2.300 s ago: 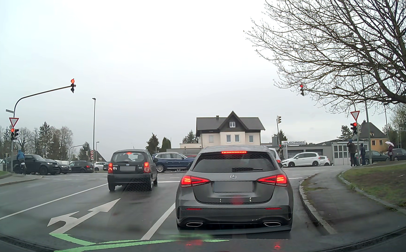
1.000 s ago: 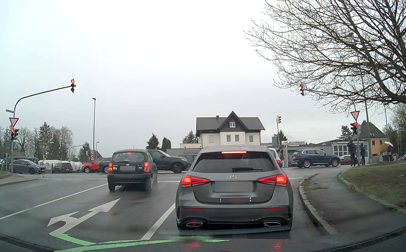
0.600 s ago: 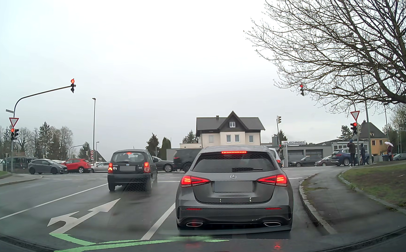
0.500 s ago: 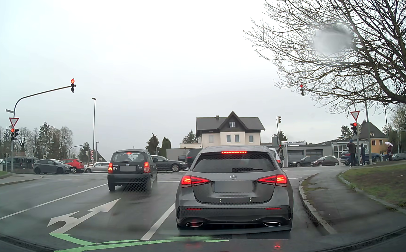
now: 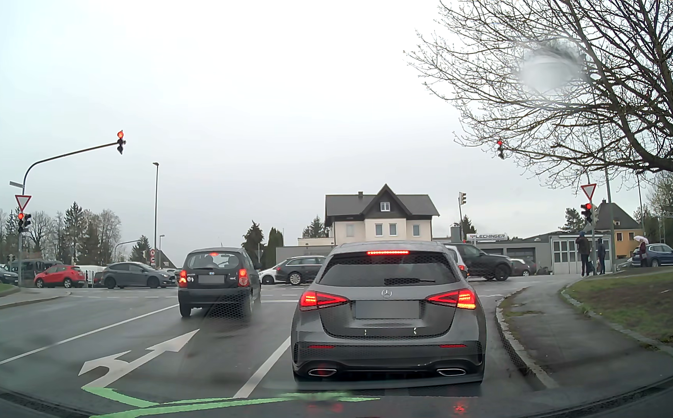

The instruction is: Follow the waypoints while adhering to traffic rules and regulations

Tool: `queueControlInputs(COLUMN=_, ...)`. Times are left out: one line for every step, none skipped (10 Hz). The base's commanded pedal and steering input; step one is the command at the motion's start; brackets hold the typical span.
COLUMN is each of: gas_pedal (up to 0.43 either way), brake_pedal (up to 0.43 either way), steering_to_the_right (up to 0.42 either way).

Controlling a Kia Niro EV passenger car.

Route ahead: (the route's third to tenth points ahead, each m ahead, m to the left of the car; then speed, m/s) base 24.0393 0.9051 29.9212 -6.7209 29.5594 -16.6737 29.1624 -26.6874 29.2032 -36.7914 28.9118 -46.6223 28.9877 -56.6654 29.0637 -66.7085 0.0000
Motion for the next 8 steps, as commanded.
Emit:
queueControlInputs(gas_pedal=0.000, brake_pedal=0.445, steering_to_the_right=0.161)
queueControlInputs(gas_pedal=0.000, brake_pedal=0.451, steering_to_the_right=0.161)
queueControlInputs(gas_pedal=0.000, brake_pedal=0.451, steering_to_the_right=0.161)
queueControlInputs(gas_pedal=0.000, brake_pedal=0.445, steering_to_the_right=0.161)
queueControlInputs(gas_pedal=0.000, brake_pedal=0.445, steering_to_the_right=0.160)
queueControlInputs(gas_pedal=0.000, brake_pedal=0.451, steering_to_the_right=0.161)
queueControlInputs(gas_pedal=0.000, brake_pedal=0.451, steering_to_the_right=0.160)
queueControlInputs(gas_pedal=0.000, brake_pedal=0.451, steering_to_the_right=0.161)
